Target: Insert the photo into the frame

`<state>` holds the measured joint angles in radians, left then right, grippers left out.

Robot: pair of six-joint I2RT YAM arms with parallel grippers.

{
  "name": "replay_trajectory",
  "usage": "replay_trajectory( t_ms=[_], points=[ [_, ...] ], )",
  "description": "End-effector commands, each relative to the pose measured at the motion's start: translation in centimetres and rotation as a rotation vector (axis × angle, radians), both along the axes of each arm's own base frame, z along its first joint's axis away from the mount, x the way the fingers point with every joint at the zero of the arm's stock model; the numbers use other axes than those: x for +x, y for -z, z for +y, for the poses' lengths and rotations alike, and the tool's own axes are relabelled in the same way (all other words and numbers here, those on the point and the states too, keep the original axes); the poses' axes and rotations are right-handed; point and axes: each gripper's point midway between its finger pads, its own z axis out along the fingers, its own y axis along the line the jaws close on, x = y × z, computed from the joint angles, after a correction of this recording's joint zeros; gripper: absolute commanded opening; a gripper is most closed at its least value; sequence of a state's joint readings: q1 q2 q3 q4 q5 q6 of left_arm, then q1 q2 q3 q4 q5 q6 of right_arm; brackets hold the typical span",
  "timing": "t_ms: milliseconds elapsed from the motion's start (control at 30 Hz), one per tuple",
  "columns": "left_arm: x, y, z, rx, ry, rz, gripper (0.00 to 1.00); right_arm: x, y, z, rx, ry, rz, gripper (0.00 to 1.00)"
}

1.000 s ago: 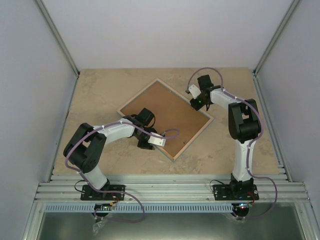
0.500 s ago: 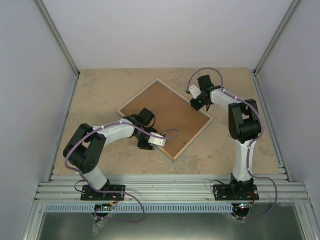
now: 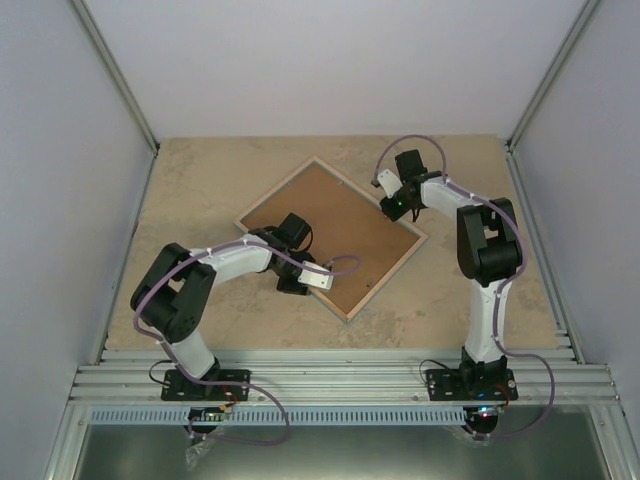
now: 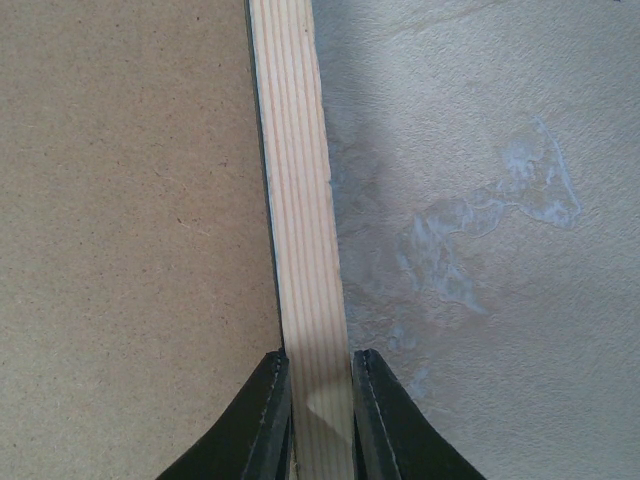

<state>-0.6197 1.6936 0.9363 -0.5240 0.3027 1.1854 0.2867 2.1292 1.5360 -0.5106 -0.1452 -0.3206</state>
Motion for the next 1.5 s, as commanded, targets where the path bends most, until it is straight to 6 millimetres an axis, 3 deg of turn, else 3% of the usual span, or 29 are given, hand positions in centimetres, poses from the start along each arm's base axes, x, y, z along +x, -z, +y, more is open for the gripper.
replay_trajectory(
  t_ms=[0,233,533,600,700,800,1000,1067,1133,1200,1333,1467],
  points=[
    [-1.7,2.1,1.3,0.07,0.047,0.06,0.48,-2.2,2.5,0.0,0.004,0.034,0.106,0.01],
    [-2.6,2.3,1.7,0.083,0.1,0.078,0.3,-2.3,2.8,0.0,0.004,0.041,0.112,0.0],
    [-4.1,2.3,2.1,0.106,0.184,0.098,0.21,-2.1,3.0,0.1,0.013,0.05,0.117,0.01],
    [-3.5,2.1,1.7,0.095,0.147,0.094,0.24,-2.0,3.0,0.1,0.012,0.05,0.116,0.0],
    [-2.5,1.7,0.9,0.077,0.082,0.091,0.39,-2.1,2.9,0.1,0.012,0.051,0.114,0.01],
    [-2.1,1.6,0.6,0.063,0.07,0.072,0.47,-2.1,2.9,0.2,0.009,0.05,0.114,0.01],
    [-2.8,2.1,1.3,0.082,0.112,0.071,0.18,-2.1,2.8,0.1,0.004,0.052,0.111,0.01],
    [-1.9,1.3,1.0,0.073,0.065,0.052,0.24,-2.2,2.8,0.1,0.004,0.053,0.111,0.01],
    [-0.1,-0.3,0.3,0.029,-0.042,0.038,0.46,-2.2,2.5,0.1,0.007,0.055,0.106,0.0],
    [1.7,-3.3,-0.8,-0.076,-0.157,0.045,0.62,-2.3,2.4,0.2,0.011,0.059,0.104,0.0],
    [3.0,-7.6,-3.2,-0.244,-0.276,0.053,0.74,-2.5,2.2,0.7,0.012,0.066,0.101,0.0],
    [2.2,-7.7,-6.0,-0.291,-0.34,0.098,0.76,-2.5,1.9,1.1,0.02,0.119,0.099,0.0]
  ],
)
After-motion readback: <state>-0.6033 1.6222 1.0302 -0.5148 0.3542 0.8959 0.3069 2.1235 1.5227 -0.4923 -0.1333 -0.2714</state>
